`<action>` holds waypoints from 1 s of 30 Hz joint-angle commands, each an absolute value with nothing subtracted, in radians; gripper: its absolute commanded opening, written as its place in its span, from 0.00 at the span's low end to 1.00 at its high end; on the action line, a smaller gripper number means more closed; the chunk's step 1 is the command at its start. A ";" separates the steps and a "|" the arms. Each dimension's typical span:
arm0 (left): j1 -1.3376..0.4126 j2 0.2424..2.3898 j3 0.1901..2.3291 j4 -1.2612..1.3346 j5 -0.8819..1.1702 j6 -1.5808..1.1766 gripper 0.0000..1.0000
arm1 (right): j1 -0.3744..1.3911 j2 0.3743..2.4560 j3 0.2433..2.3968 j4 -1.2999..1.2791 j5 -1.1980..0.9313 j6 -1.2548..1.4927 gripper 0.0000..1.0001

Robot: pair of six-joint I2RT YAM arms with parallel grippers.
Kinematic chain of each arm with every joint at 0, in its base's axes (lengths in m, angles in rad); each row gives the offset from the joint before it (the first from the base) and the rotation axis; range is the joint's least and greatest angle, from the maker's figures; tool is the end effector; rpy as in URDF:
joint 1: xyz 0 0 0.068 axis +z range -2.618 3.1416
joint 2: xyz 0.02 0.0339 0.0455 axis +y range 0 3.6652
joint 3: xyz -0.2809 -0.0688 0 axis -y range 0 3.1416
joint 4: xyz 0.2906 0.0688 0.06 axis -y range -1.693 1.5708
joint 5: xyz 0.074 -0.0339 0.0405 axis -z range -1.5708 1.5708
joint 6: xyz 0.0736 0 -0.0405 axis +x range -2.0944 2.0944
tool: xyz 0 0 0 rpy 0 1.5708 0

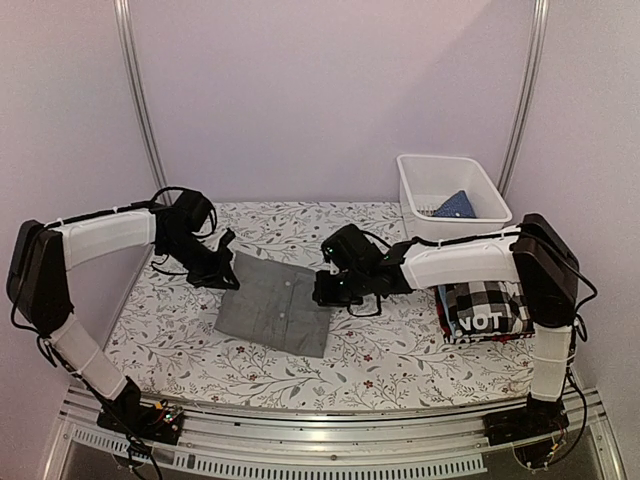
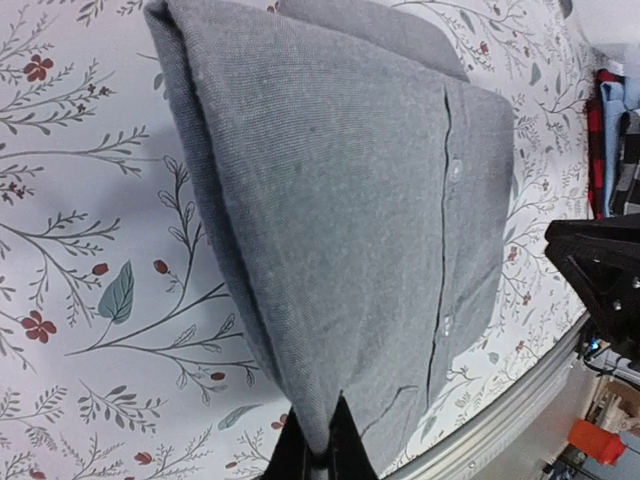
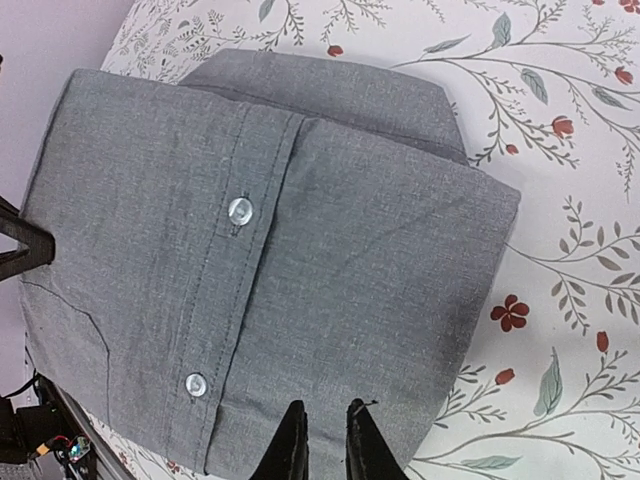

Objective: Fold and stack the long sleeve shirts
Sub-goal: Pick up the square-folded shirt from the center of the board, then turn over the square-folded shirt at the center of the board.

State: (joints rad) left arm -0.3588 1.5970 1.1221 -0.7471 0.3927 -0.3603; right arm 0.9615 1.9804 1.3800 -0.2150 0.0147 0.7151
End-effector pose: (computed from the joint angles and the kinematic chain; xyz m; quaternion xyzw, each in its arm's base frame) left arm 0.3288 -0.1534 0.1813 0.0331 0.9659 -0.2397 0.0917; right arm 0.2909 0.4149 0.1490 -0.1115 0.9228 0.2696 0.2517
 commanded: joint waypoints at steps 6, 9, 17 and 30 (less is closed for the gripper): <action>-0.345 1.544 1.217 -0.823 0.425 -0.338 0.00 | 0.948 2.144 1.471 -0.224 0.021 0.703 0.04; -0.346 1.537 1.234 -0.830 0.455 -0.344 0.00 | 0.948 2.195 1.507 -0.206 -0.024 0.698 0.03; -0.347 1.507 1.313 -0.850 0.562 -0.368 0.00 | 0.969 2.321 1.647 -0.149 -0.125 0.718 0.02; -0.366 1.567 1.421 -0.773 0.727 -0.427 0.00 | 1.032 2.605 1.937 0.325 -0.416 0.917 0.03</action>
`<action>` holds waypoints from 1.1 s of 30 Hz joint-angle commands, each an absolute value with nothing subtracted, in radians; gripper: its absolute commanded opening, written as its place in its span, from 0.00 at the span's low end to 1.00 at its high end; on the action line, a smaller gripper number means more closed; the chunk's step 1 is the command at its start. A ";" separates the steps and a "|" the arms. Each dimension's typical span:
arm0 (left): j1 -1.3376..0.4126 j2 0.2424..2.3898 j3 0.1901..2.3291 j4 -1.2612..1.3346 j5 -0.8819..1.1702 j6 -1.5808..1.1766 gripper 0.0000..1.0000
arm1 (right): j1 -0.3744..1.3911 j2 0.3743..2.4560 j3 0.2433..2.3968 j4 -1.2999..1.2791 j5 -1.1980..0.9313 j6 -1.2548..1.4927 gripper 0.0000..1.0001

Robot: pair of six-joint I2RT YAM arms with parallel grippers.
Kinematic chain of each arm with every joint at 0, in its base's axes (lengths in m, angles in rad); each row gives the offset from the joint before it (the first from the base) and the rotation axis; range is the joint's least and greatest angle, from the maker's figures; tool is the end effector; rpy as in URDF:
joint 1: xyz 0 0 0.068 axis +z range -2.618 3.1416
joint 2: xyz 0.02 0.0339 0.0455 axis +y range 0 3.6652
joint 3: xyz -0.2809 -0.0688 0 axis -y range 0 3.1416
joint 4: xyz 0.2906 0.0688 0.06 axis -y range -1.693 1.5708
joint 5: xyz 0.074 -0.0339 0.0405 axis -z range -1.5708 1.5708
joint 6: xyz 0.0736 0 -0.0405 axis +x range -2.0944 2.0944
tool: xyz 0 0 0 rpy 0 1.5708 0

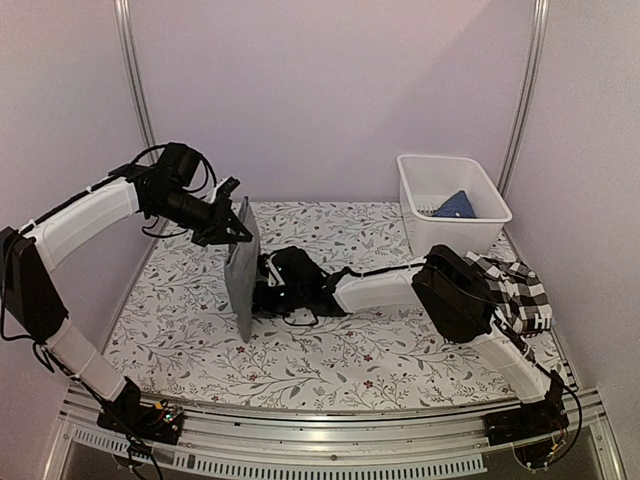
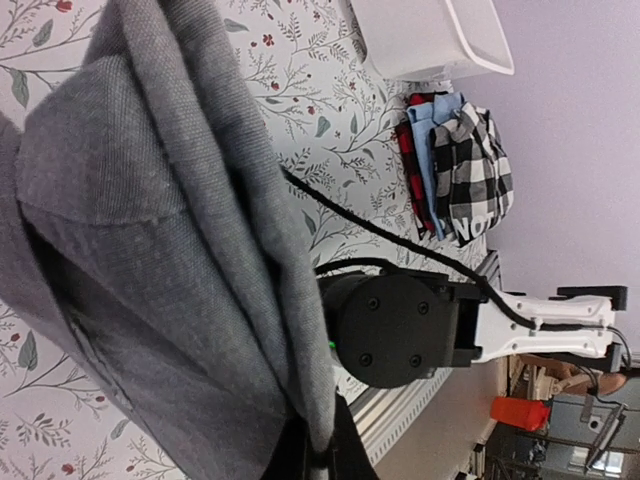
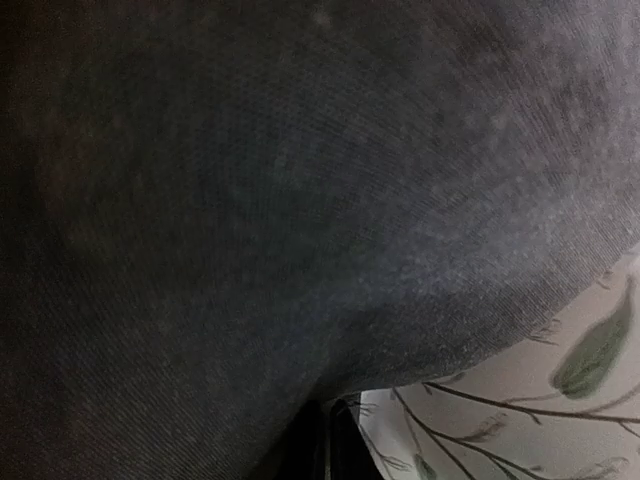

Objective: Fold and stack the long sleeve shirts
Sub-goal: Turn over the square-folded shirt at the center of the board.

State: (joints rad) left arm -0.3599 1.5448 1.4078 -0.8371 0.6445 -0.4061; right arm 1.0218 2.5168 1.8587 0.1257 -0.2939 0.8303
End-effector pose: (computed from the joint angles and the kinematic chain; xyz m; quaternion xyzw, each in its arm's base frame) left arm 0.3433 -0.1764 0.3042 0.0721 0.9085 -0.3850 0.1455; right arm 0.3152 0.5561 0.0742 -0.1544 0.8480 0.4687 0.1934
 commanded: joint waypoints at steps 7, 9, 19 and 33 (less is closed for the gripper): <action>-0.366 1.617 1.408 -0.769 0.725 -0.396 0.00 | 1.021 2.627 1.909 0.400 -0.427 0.952 0.04; -0.364 1.623 1.410 -0.767 0.726 -0.389 0.00 | 1.020 2.598 1.867 0.398 -0.406 0.939 0.05; -0.362 1.632 1.390 -0.767 0.726 -0.367 0.00 | 0.995 2.431 1.668 0.325 -0.321 0.865 0.15; -0.558 1.840 1.421 -0.534 0.674 -0.545 0.08 | 0.945 1.861 1.267 -0.023 0.037 0.734 0.37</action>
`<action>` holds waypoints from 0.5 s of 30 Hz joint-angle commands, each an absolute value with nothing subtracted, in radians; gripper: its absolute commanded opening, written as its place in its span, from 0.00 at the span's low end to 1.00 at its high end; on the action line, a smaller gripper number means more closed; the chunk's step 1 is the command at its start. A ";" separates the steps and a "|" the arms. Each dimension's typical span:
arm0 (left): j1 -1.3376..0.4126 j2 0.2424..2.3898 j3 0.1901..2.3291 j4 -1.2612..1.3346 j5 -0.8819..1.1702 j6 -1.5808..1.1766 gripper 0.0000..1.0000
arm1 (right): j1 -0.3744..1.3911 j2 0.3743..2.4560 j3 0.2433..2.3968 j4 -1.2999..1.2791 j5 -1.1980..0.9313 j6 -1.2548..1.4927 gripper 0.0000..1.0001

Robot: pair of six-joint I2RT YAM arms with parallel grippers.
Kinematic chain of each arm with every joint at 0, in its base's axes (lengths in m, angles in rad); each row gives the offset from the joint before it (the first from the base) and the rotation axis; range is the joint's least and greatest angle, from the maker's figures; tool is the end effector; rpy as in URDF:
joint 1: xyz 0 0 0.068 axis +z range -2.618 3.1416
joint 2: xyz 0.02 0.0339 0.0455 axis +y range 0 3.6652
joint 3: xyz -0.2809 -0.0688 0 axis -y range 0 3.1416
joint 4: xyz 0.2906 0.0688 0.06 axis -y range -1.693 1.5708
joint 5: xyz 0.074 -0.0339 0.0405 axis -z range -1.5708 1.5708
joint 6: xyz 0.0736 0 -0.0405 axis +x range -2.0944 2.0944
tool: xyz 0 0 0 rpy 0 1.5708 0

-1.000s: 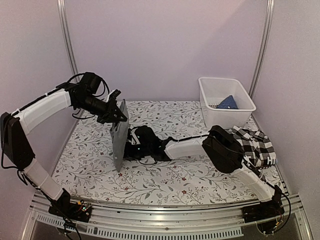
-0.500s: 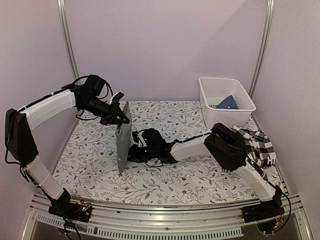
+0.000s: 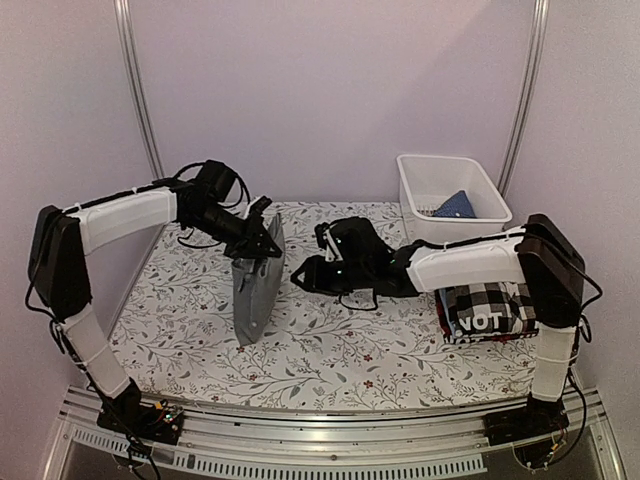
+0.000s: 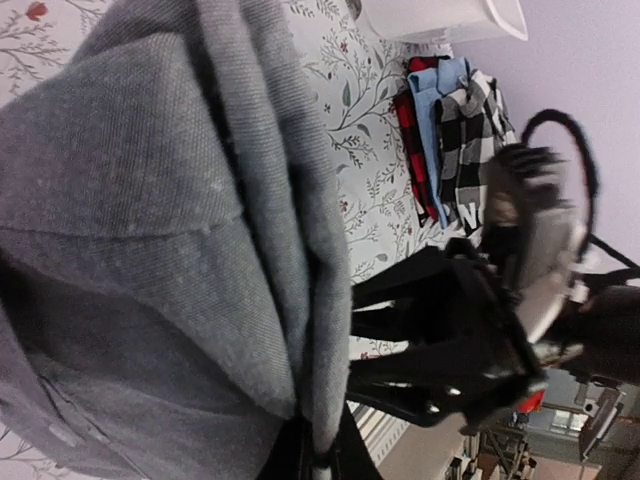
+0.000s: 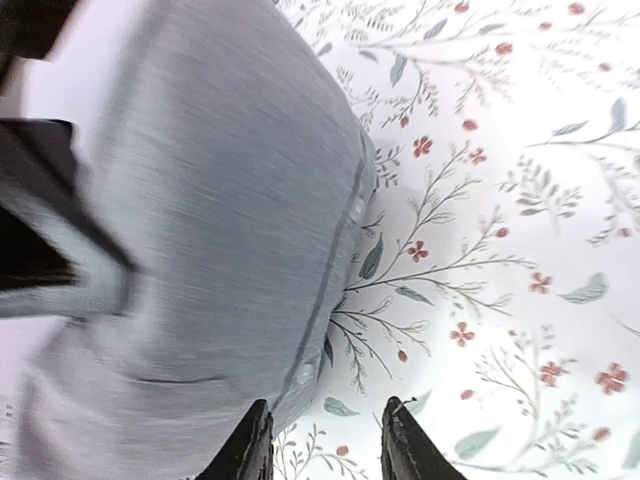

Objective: Fold and stack the long sleeve shirts
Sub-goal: Turn over the square-folded shirt at the center of the board.

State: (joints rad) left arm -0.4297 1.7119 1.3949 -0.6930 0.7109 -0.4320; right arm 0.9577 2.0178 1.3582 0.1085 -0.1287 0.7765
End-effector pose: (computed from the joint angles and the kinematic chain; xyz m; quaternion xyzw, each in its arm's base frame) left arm 0.3649 -0.2200 0.2481 0.0953 0.9010 -0.4122 0.0961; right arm 0.2990 0.4414 0.1592 -0.1101 0.8646 0.4077 0.2723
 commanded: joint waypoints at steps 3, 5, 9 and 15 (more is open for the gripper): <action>-0.674 1.996 1.556 -0.512 0.561 -0.593 0.35 | 0.926 1.728 1.181 -0.092 0.101 0.734 0.42; -0.710 2.045 1.643 -0.531 0.525 -0.602 0.50 | 0.918 1.665 1.142 -0.126 0.127 0.737 0.47; -0.700 2.003 1.679 -0.550 0.451 -0.601 0.64 | 0.917 1.641 1.154 -0.188 0.122 0.709 0.56; -0.599 1.834 1.473 -0.533 0.395 -0.602 0.65 | 0.920 1.757 1.212 -0.211 0.063 0.693 0.57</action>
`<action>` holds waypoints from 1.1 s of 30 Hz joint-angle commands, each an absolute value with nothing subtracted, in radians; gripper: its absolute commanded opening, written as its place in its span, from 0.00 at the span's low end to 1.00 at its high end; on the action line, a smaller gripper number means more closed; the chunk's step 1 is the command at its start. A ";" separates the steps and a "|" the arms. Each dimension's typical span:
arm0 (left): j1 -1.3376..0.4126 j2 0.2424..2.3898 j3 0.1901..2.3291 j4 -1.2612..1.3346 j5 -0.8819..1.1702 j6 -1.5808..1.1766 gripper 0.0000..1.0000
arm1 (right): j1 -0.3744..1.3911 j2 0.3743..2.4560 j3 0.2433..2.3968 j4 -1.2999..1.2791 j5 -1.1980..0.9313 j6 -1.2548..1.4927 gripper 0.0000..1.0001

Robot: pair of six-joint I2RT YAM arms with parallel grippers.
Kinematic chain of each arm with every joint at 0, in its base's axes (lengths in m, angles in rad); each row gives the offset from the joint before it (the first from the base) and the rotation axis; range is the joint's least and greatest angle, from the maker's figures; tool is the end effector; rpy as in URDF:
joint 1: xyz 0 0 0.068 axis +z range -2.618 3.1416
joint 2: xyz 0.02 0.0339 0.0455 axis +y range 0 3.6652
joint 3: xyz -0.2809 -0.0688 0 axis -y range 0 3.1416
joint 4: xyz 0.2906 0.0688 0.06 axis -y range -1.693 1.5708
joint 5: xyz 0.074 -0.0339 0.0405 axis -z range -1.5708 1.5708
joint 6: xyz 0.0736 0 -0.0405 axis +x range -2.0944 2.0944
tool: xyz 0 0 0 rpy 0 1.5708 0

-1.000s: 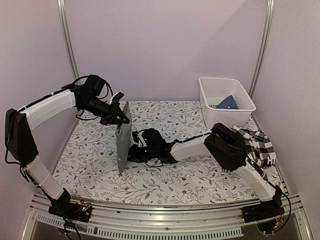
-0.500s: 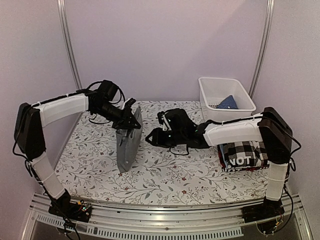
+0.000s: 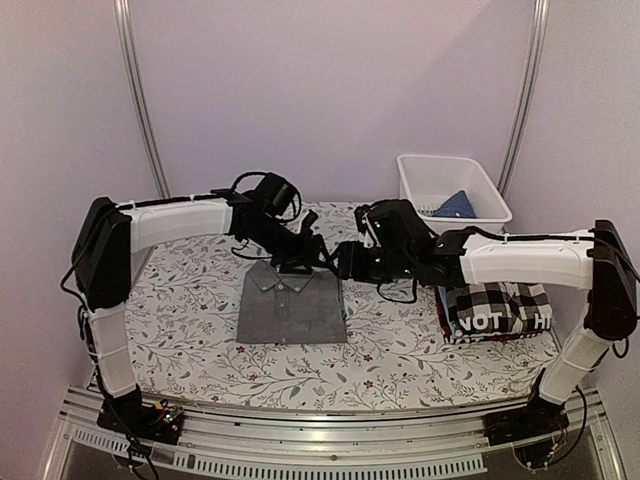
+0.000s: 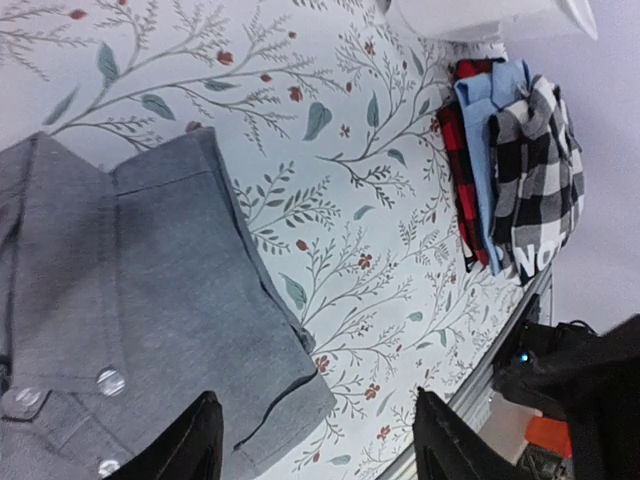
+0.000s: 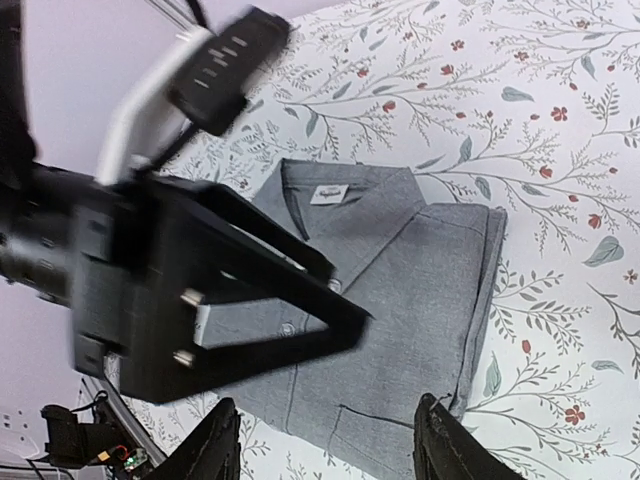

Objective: Fold and stack the long sleeve shirts
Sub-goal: Turn over the square-folded shirt at the center of the board, then move the square-folded shirt to the center of the board.

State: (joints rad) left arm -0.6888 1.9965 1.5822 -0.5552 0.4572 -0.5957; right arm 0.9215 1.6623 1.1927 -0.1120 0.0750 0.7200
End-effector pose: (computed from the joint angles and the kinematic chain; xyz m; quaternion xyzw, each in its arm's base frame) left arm 0.3695 -0.3463 0.1918 0.1103 0.9262 -0.3461 0.1013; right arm 0.2796 0.3592 0.2343 -0.0708 0.8769 0.3246 0.3475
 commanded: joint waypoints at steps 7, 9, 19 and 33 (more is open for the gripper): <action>-0.422 1.639 1.125 -0.471 0.393 -0.582 0.59 | 0.920 1.876 1.247 -0.221 0.045 0.693 0.52; -0.391 1.603 1.056 -0.457 0.407 -0.568 0.59 | 0.919 1.898 1.248 -0.227 0.046 0.693 0.51; -0.351 1.622 0.882 -0.358 0.453 -0.566 0.61 | 0.910 2.021 1.315 -0.239 0.044 0.686 0.52; -0.400 1.750 0.913 -0.280 0.524 -0.599 0.14 | 0.920 2.178 1.523 -0.411 0.066 0.671 0.23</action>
State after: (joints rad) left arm -0.3759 1.7439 0.8867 -0.3008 0.4919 -0.5987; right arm 0.9154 2.1414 1.4731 -0.3431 0.0650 0.6785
